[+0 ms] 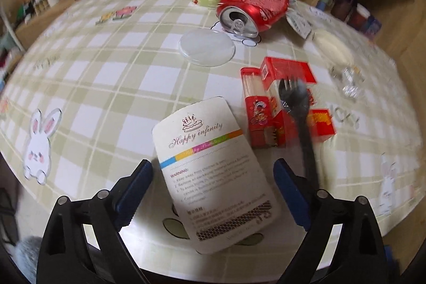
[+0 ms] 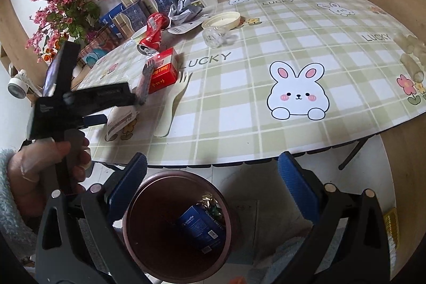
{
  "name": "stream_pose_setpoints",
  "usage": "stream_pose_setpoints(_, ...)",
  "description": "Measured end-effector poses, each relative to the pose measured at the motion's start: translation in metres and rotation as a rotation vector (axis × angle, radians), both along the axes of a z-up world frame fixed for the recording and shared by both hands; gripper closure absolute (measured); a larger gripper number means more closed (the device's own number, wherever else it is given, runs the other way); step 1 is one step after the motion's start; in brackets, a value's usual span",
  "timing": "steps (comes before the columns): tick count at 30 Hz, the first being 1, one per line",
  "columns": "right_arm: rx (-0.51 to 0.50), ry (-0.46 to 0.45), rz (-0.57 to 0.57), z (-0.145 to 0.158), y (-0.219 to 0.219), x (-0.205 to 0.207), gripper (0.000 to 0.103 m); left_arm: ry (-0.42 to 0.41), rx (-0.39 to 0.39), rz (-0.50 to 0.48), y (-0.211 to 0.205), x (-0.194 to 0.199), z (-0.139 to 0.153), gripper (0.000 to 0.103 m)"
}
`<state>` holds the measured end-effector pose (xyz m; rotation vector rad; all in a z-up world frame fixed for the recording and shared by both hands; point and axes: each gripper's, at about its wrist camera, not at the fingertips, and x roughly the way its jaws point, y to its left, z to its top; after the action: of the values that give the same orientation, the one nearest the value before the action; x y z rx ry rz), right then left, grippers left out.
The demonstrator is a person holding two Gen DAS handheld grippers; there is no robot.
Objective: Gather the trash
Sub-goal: 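Grasp the white card with the left tool while the right tool grasps the black fork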
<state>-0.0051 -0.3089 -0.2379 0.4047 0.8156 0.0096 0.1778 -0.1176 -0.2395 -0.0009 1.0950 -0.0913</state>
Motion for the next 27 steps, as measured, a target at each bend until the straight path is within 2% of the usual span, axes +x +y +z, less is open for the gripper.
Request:
stream_pose_setpoints(2, -0.011, 0.001, 0.004, -0.001, 0.001, 0.0, 0.006, -0.015, 0.053, -0.018, -0.004, -0.001, -0.003, 0.013)
stream_pose_setpoints(5, -0.023, 0.01, 0.008, -0.003, 0.003, 0.0, 0.006, -0.03, 0.053, -0.033, -0.003, -0.002, -0.002, 0.014)
stream_pose_setpoints(6, -0.027, 0.015, 0.011, -0.003, 0.003, 0.0, 0.006, -0.043, 0.05, -0.04, -0.001, -0.004, 0.0, 0.028)
stream_pose_setpoints(8, -0.042, 0.015, 0.017, -0.001, 0.006, 0.0, 0.006, -0.041, 0.032, -0.053, 0.006, -0.006, 0.004, 0.039)
stream_pose_setpoints(10, -0.066, 0.007, 0.023, 0.003, 0.008, 0.0, 0.006, -0.042, -0.007, -0.054, 0.016, -0.009, 0.007, 0.044)
stream_pose_setpoints(14, -0.09, -0.01, 0.037, 0.009, 0.011, 0.007, 0.006, -0.038, -0.089, -0.046, 0.042, -0.019, 0.016, 0.047)
stream_pose_setpoints(18, -0.091, -0.032, 0.084, 0.016, 0.016, 0.022, 0.007, -0.074, -0.114, -0.064, 0.061, -0.034, 0.03, 0.047)
stream_pose_setpoints(23, -0.068, -0.069, 0.169, 0.025, 0.031, 0.054, 0.023, -0.112, -0.157, -0.066, 0.082, -0.05, 0.048, 0.047)
stream_pose_setpoints(27, -0.105, -0.075, 0.204, 0.028, 0.046, 0.093, 0.037, -0.144, -0.179, -0.07, 0.094, -0.061, 0.059, 0.047)
